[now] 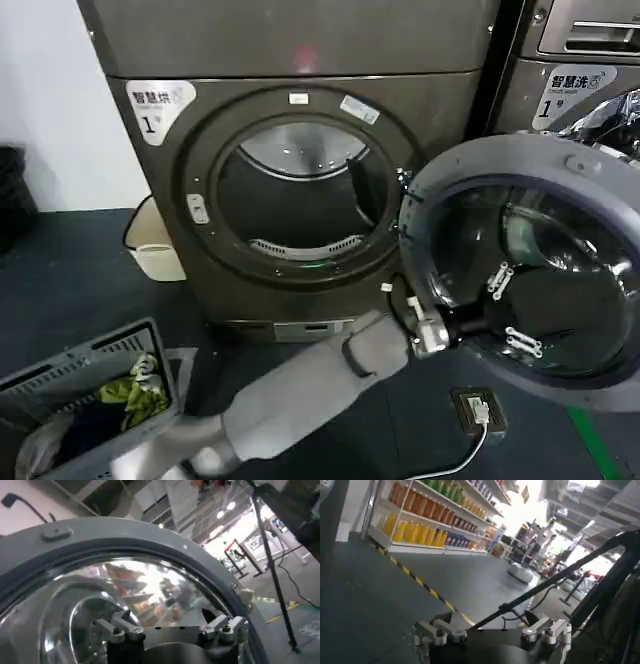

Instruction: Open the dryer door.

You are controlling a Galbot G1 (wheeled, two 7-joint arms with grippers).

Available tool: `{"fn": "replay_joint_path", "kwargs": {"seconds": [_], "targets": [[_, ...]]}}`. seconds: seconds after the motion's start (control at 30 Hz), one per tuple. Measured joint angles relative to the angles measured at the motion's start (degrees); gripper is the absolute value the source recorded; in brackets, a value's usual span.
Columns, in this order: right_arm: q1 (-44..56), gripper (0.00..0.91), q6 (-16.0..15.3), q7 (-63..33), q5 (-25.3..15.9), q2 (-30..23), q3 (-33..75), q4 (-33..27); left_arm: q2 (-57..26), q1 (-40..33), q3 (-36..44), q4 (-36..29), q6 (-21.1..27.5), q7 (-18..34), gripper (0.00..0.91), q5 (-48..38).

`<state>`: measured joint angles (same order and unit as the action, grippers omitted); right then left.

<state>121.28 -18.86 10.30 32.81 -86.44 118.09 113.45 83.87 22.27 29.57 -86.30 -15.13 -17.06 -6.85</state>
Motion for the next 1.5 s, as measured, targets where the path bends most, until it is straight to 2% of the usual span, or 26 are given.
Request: {"fn": "replay_joint_path", "kwargs": {"seconds": [0.3, 0.67, 0.97, 1.17, 1.5], "targets": [[-0.7, 0.907, -0.3, -0.2, 0.0, -0.8, -0.8, 1.3, 3.7, -3.1, 0.1, 5.8, 2.4, 0.6, 0.907, -3.0], [-1.1, 0.907, -1.1, -0.5, -0.1, -1.0, -1.4, 2.5, 4.7, -4.7, -0.6, 9.4, 4.5, 1.7, 0.907, -7.7], [-1.3, 0.907, -1.3, -0.6, -0.3, -1.1, -1.8, 2.6, 4.4, -4.9, -1.1, 9.3, 7.9, 3.1, 0.907, -8.2], [-1.4, 0.907, -1.3, -0.7, -0.3, -1.1, -2.1, 2.6, 4.9, -4.9, -1.1, 9.0, 11.1, 7.1, 0.907, -9.9], [-1.5, 0.907, -1.4, -0.7, -0.4, -1.0, -2.5, 2.6, 4.9, -4.6, -1.2, 8.8, 12.5, 9.4, 0.907, -10.6]]}}
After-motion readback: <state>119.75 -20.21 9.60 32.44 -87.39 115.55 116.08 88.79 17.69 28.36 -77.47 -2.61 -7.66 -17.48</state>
